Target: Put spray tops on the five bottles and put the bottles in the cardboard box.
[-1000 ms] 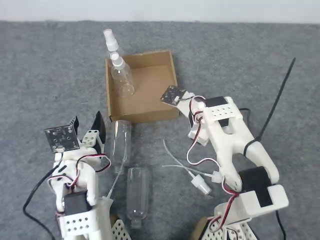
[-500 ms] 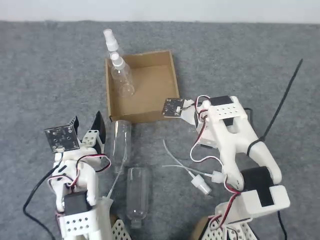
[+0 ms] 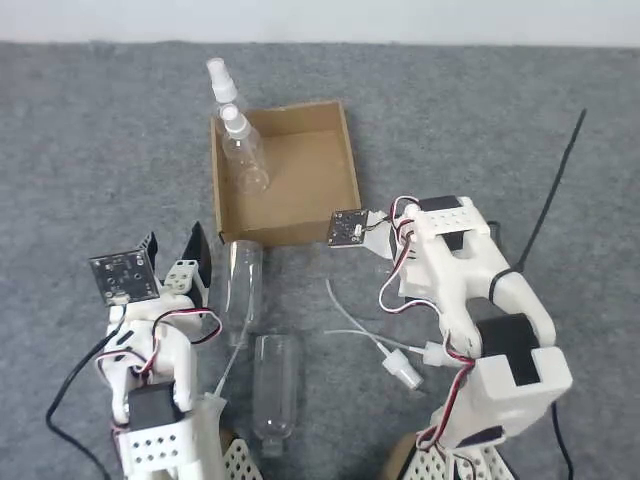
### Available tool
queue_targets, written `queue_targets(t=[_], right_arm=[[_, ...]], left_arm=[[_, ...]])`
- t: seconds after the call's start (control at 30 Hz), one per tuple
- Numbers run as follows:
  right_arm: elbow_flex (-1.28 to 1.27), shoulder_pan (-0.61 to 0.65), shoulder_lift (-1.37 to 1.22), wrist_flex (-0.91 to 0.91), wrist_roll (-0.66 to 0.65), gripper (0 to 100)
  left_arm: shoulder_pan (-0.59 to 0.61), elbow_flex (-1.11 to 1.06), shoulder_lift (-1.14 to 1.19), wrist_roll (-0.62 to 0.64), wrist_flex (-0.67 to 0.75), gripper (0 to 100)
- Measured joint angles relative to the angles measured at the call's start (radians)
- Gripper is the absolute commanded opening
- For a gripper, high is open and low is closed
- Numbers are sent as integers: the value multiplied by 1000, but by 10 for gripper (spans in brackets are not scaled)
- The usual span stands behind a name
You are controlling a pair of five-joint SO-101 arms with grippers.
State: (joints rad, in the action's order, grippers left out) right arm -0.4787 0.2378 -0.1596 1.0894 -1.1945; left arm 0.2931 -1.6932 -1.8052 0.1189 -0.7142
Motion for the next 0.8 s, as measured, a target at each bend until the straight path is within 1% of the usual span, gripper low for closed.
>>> queue_targets(t=[0.17, 0.23, 0.3, 0.63, 0.7, 0.8], right_arm=[[18, 0, -2, 0, 3, 207], [51, 0, -3, 0, 26, 187], [72, 0, -3, 0, 51, 184], [75, 0, -3, 0, 71, 180], [77, 0, -3, 0, 127, 180], [77, 0, -3, 0, 249, 180]], left_arm=[[0, 0, 0, 0, 0, 212], [0, 0, 0, 0, 0, 212], [0, 0, 0, 0, 0, 212], [0, 0, 0, -2, 0, 212], [0, 0, 0, -2, 0, 212], [0, 0, 0, -2, 0, 212]])
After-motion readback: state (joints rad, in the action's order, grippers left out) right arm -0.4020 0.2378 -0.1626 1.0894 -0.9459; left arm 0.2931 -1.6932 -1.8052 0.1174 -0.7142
